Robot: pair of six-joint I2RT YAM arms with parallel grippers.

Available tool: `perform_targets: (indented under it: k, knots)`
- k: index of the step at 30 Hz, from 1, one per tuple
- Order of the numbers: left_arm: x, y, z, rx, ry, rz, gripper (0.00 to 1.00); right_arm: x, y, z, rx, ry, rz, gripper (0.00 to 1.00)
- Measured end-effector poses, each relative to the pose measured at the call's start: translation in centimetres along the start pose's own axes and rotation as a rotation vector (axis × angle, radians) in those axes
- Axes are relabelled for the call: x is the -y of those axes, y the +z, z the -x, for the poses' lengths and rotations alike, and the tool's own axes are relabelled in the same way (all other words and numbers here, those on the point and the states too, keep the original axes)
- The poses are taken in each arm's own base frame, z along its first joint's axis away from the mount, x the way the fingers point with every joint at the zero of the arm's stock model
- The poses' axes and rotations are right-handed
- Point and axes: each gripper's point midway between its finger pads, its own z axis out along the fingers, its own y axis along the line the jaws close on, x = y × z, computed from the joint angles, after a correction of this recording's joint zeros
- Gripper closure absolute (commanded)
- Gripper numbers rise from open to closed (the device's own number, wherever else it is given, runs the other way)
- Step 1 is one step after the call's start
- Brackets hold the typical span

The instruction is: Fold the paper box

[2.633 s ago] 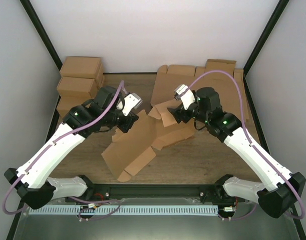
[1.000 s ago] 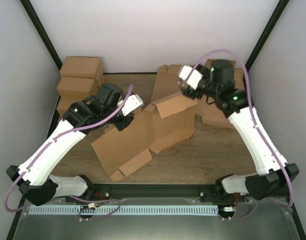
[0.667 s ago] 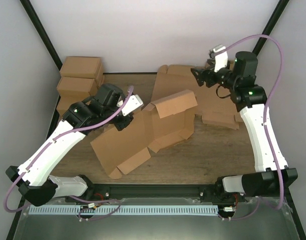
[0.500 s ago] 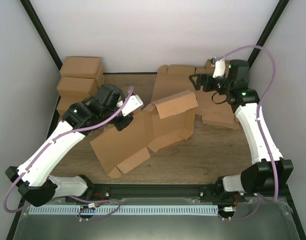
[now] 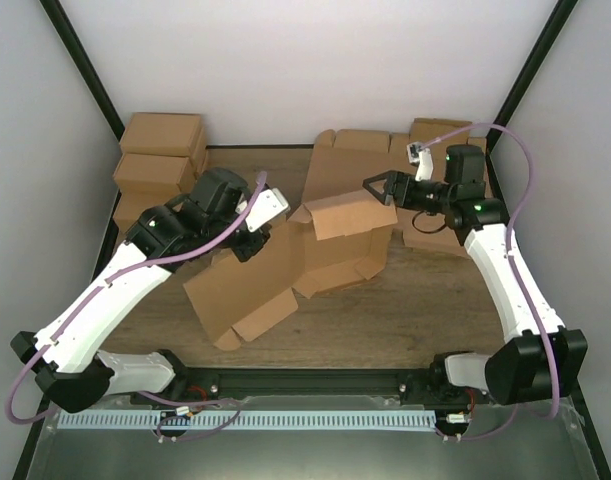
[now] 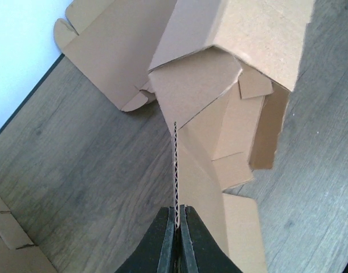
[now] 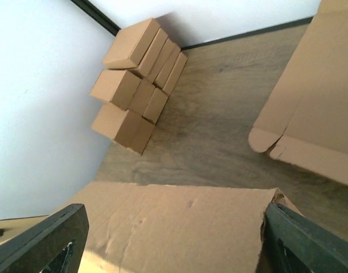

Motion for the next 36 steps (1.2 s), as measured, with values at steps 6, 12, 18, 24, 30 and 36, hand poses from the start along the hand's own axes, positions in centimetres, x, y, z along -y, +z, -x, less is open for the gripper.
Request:
perform_targets:
  k: [6,12,18,24,30,36]
  knots:
    - [0.5,-0.1,0.4,0.011,-0.036,-0.009,0.96,-1.6,-0.4,-1.0,-0.003,0.012,-0.007,0.07]
    - [0.8,-0.1,1.0,0.035,-0.04,-0.013,0.96,-1.0,-2.7,-0.2,0.113,-0.003,-0.144,0.04]
    - [0.8,-0.1,1.1,0.036,-0.035,-0.01,0.96,1.1,-3.6,1.2,0.189,-0.007,-0.279,0.03]
    - [0.7,-0.1,1.0,0.035,-0.033,-0.007,0.96,3.8,-1.3,-0.2,0.101,0.051,-0.32,0.05]
    - [0.7,-0.1,1.0,0.035,-0.048,-0.003,0.96,2.7,-0.5,-2.6,0.029,0.122,-0.214,0.13]
    - [0.1,-0.3,1.9,0.05,-0.168,0.016,0.96,1.7,-0.5,-4.6,-0.007,0.21,-0.138,0.14]
